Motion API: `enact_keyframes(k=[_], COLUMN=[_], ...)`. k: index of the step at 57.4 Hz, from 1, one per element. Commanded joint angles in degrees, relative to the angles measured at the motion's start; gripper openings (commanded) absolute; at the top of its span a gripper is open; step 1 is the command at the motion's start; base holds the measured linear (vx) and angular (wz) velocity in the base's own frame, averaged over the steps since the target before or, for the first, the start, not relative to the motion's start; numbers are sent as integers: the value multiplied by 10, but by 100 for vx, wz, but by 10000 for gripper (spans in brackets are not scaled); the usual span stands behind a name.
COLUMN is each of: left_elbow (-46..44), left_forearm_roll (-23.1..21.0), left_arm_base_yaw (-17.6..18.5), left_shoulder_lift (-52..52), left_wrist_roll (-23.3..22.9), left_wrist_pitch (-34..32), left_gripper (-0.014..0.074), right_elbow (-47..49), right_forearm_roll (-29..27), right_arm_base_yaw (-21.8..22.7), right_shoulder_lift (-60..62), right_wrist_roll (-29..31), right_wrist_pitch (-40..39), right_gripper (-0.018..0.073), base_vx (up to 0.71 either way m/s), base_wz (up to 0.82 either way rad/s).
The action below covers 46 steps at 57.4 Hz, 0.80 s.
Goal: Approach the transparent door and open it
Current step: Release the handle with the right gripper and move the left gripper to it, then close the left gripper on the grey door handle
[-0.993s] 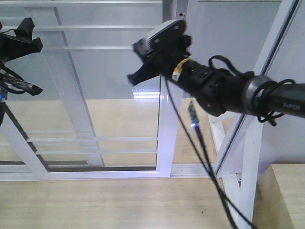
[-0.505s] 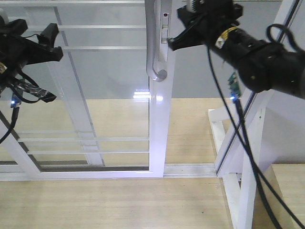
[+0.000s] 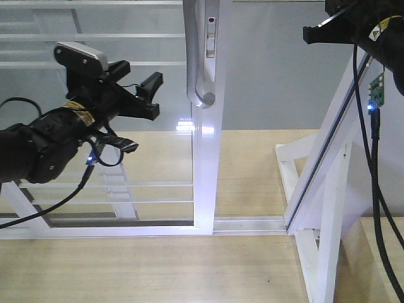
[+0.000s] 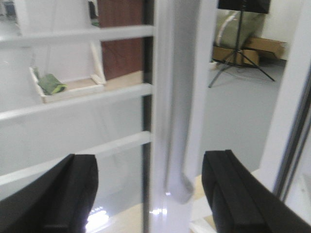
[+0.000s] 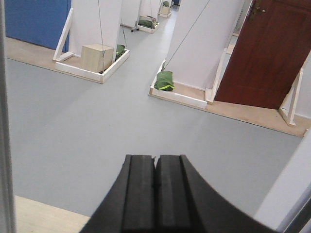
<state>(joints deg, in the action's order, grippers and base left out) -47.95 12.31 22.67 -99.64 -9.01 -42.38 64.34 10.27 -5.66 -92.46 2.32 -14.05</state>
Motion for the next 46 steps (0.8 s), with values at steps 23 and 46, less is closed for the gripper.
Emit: enact_keyframes(k=[23, 46], left_elbow=[-151, -238], left_forearm_roll=[-36, -37], left_arm_base_yaw=[31, 54], left_shoulder_lift=[-55, -123], left_wrist_roll=[-14, -23], left_wrist_pitch=[-24, 4], left_gripper=[556, 556], right_elbow=[-120, -184], right_forearm_roll=[3, -4], right_arm_base_yaw=[6, 6], right_shoulder_lift=[132, 172], right_wrist_roll=[28, 28], right_wrist_pitch=[-101, -123], right_gripper=[-3, -3], base_vx=[0, 0], base_wz=[0, 0])
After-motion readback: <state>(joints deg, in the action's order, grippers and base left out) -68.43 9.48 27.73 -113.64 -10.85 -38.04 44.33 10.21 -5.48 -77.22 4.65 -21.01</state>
